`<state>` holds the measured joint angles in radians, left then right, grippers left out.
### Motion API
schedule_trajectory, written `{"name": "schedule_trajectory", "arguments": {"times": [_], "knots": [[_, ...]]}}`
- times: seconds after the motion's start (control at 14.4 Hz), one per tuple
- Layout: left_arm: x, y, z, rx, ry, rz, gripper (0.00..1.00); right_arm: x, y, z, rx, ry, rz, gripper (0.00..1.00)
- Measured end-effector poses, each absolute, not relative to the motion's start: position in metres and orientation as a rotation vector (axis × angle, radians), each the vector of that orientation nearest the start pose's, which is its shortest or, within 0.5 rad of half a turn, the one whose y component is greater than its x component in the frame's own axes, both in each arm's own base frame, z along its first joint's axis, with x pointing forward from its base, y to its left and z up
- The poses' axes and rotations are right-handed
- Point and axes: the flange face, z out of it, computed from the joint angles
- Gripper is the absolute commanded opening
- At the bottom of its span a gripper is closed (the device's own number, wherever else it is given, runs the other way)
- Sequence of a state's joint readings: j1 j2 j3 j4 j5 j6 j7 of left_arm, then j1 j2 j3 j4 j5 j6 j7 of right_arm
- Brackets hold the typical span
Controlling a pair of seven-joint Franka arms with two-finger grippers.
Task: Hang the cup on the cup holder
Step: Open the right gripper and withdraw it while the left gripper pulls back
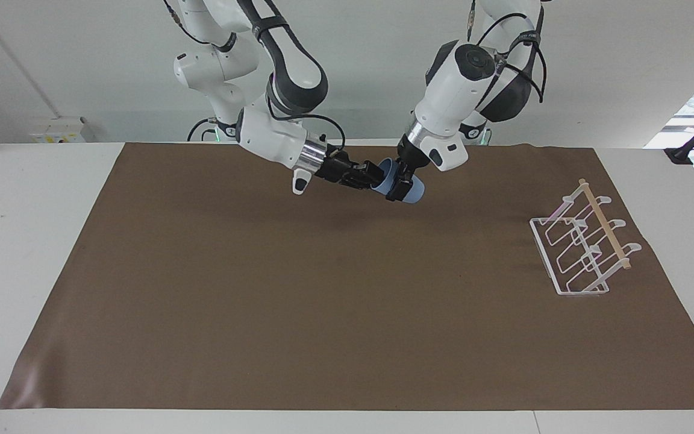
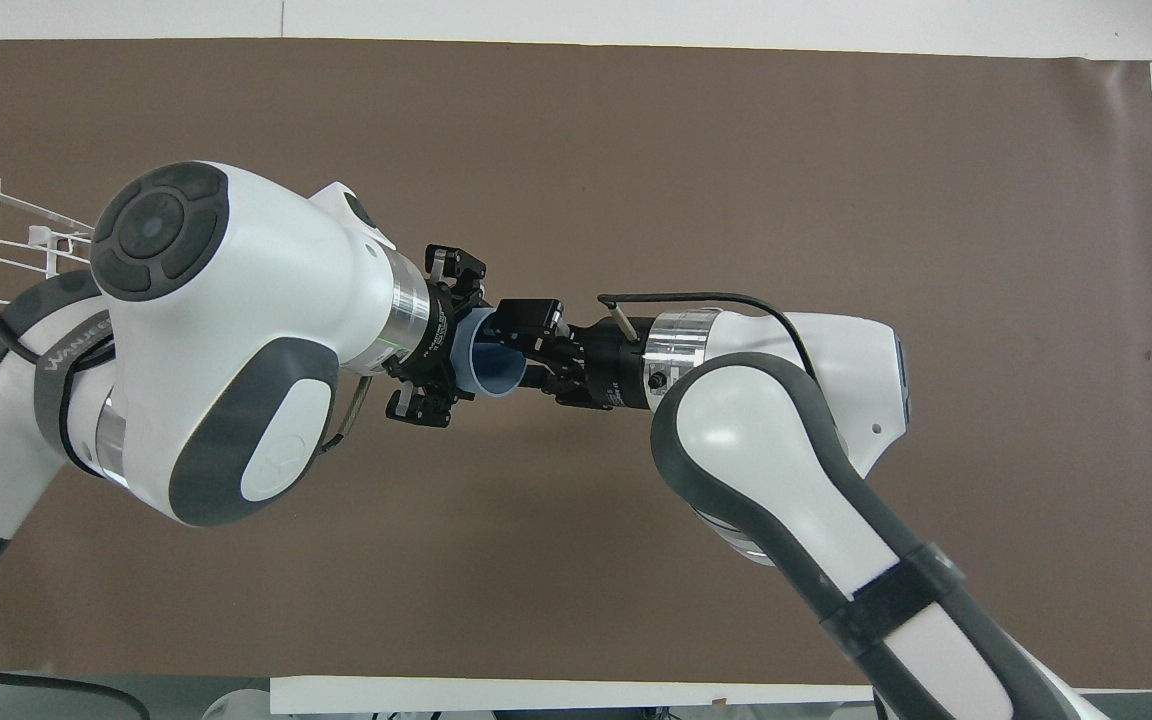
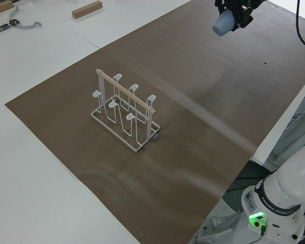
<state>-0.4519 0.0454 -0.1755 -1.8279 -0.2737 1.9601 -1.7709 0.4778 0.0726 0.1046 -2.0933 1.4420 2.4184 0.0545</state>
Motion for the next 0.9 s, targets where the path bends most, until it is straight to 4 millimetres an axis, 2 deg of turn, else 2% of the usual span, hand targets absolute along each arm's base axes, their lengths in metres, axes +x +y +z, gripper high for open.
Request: {"name": "schedule_trajectory", "arguments": {"times": [0.14,0.35,0.55,0.76,0.9], "knots": [[0.473,-0.345,0.512,-2.672,-1.911,0.306,0.00,0.487,0.323,0.419,-2.005,0.552,0.156,1.00],[0.493,-0.316,0.510,-2.666,-1.890,0.243,0.00,0.498,0.311,0.428,-1.992,0.574,0.114,1.00],[0.512,-0.281,0.507,-2.661,-1.800,0.089,0.00,0.518,0.271,0.442,-1.988,0.608,0.036,1.00],[0.518,-0.261,0.507,-2.657,-1.502,-0.177,0.00,0.536,0.227,0.449,-2.085,0.538,0.010,1.00],[0.522,-0.244,0.509,-2.577,-1.295,-0.367,0.00,0.544,0.201,0.451,-2.182,0.455,0.030,1.00]]}}
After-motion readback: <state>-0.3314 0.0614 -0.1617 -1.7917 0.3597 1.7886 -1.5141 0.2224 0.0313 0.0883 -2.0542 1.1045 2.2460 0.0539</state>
